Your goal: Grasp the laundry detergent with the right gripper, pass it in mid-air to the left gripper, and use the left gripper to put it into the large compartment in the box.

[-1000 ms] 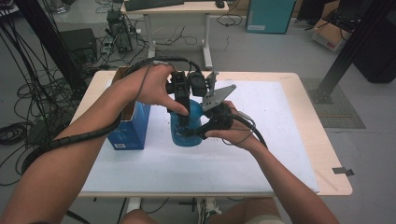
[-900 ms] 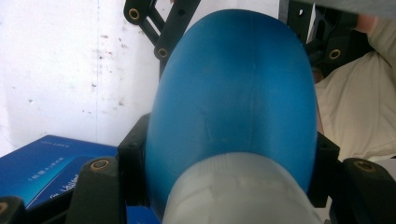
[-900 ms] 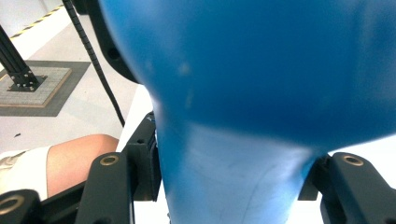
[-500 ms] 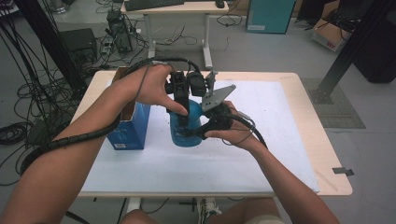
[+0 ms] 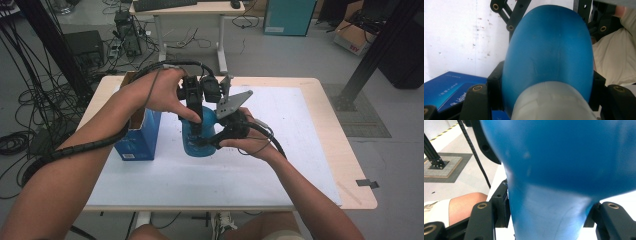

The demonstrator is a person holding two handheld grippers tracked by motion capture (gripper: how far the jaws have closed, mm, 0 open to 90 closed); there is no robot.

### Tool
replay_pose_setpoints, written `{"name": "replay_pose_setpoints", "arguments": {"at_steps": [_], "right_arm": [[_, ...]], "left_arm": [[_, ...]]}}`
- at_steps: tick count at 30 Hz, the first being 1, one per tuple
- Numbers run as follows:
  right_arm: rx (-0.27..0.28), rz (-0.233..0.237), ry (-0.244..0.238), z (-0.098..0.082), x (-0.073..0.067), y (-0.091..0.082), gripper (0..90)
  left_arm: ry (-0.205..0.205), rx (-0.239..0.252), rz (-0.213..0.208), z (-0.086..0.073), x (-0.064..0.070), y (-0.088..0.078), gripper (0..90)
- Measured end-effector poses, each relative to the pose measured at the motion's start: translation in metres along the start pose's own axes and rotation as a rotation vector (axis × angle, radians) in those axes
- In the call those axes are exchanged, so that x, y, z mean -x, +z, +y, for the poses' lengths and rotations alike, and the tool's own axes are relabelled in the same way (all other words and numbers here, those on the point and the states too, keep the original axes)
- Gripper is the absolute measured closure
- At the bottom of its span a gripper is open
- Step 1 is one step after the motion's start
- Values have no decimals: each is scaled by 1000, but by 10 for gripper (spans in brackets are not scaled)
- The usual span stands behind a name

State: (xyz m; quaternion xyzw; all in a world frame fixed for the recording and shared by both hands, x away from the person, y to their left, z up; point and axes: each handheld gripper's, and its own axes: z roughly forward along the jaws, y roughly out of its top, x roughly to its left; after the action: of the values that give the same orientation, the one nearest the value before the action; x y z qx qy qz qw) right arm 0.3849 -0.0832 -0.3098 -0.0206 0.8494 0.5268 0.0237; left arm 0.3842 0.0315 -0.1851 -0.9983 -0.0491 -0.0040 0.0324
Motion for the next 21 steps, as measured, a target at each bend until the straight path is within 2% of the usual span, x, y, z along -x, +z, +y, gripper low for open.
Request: {"name": "replay_pose_setpoints", "arguments": {"at_steps": [7, 8, 11, 12, 13, 14, 15, 16, 17, 18, 19, 20, 21], "right_arm": [[0, -2, 0, 0, -1, 0, 404], [-1, -3, 0, 0, -1, 0, 400], [-4, -9, -7, -1, 0, -1, 379], [-23, -22, -35, -3, 2, -1, 366], [-23, -17, -27, -4, 3, -2, 355], [-27, -25, -28, -5, 3, -3, 331], [-40, -32, -19, -6, 4, -4, 306], [-42, -24, 51, -7, 1, -5, 267], [-47, -33, 52, -8, 2, -6, 246], [-66, -58, 31, -9, 6, -10, 214], [-72, -65, 43, -10, 7, -12, 185], [-80, -83, 80, -11, 8, -15, 140], [-88, -94, 96, -11, 9, -17, 128]], "left_arm": [[-5, 5, 5, 0, 1, 1, 371], [-2, 2, -5, 0, 0, 1, 371], [-14, -4, -2, -2, -1, 1, 371], [-28, 6, 5, -4, 0, 2, 371], [-42, 8, 18, -5, 0, 2, 371], [-46, 5, 7, -6, 0, 1, 371], [-49, -2, 1, -7, -2, 0, 371], [-52, -3, 7, -7, -2, -1, 371], [-62, -8, 4, -8, -2, -2, 371], [-67, -6, 7, -9, -3, -3, 371], [-84, -4, 7, -11, -3, -4, 371], [-96, -4, 11, -12, -3, -4, 371], [-161, 3, 30, -13, 0, -6, 371]]}}
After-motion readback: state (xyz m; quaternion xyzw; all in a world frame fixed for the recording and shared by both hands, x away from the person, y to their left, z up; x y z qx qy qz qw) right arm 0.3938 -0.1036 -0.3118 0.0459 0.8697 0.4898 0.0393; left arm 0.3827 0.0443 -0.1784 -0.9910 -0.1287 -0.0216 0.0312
